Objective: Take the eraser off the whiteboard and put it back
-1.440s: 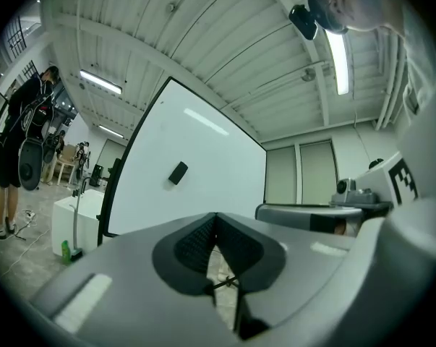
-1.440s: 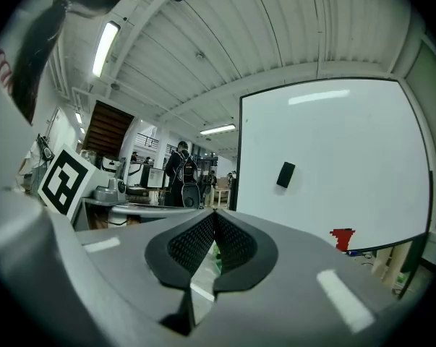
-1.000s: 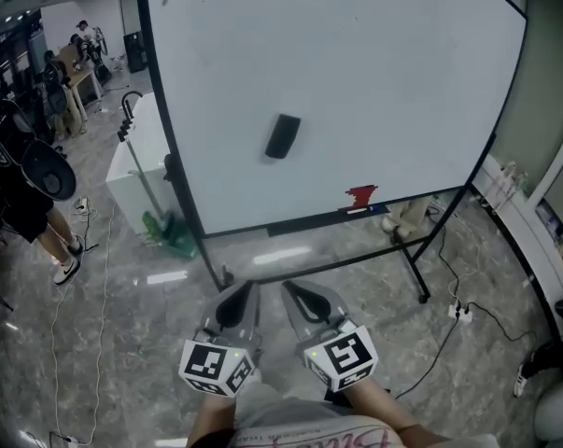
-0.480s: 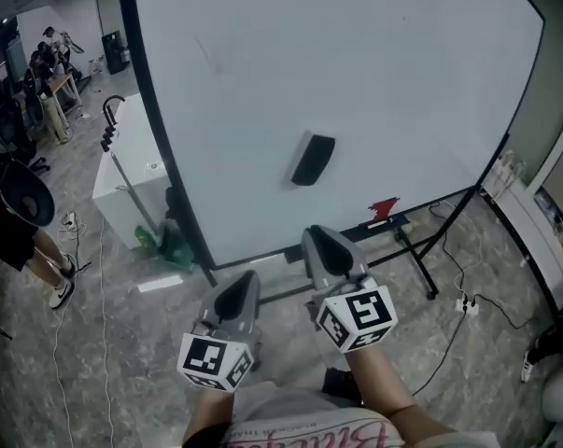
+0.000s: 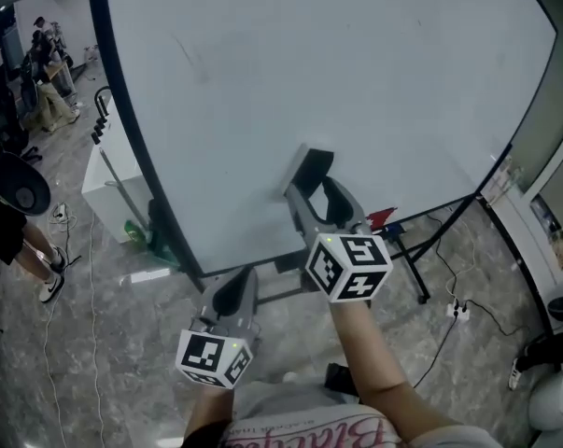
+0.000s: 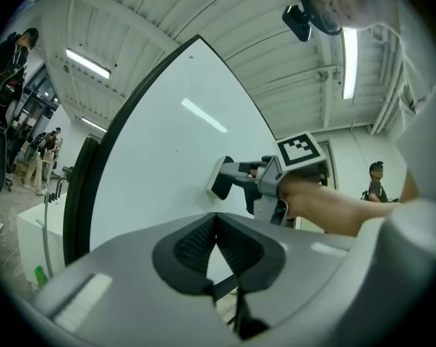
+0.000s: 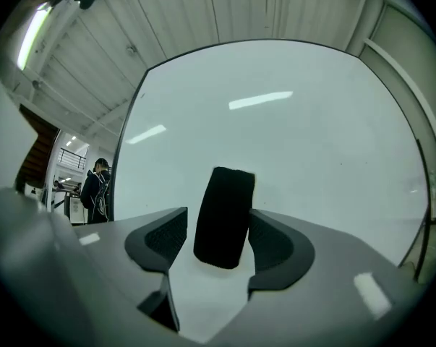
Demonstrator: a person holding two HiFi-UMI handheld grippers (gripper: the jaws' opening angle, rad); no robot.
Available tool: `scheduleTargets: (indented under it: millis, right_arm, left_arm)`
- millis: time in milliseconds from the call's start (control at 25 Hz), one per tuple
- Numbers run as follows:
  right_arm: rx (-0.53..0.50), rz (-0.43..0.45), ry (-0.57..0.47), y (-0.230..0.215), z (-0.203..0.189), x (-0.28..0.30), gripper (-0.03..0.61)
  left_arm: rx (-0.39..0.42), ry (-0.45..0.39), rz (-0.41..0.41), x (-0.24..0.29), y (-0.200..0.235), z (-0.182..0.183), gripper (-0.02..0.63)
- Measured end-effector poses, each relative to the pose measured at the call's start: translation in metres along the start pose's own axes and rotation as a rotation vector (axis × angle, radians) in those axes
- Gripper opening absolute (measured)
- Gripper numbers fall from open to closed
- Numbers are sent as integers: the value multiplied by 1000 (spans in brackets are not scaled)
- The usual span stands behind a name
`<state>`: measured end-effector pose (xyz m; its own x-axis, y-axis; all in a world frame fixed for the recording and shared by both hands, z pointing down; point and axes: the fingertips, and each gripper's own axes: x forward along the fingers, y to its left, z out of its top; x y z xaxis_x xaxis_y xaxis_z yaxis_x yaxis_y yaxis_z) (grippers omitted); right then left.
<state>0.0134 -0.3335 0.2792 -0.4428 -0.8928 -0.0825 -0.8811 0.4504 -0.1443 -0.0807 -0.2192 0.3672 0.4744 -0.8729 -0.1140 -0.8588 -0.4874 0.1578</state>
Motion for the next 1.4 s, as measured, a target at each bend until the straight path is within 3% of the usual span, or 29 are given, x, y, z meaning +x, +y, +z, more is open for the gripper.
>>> scheduleTargets:
  millis: [360, 680, 1040, 1400]
  right_arm:
    - [55, -65, -11, -13, 2, 29, 244]
    - [-79, -53, 24, -4, -5, 13, 239]
    - [-259, -13, -36, 15, -3, -49, 239]
    - [-306, 43, 21, 33, -32, -97, 241]
  left_arm:
    - [7, 19, 29, 4, 1, -4, -3]
    - [14, 11, 52, -3, 12, 3, -3]
    - [14, 5, 17, 1, 10, 8, -3]
    - [33, -10, -24, 5, 6, 18, -3]
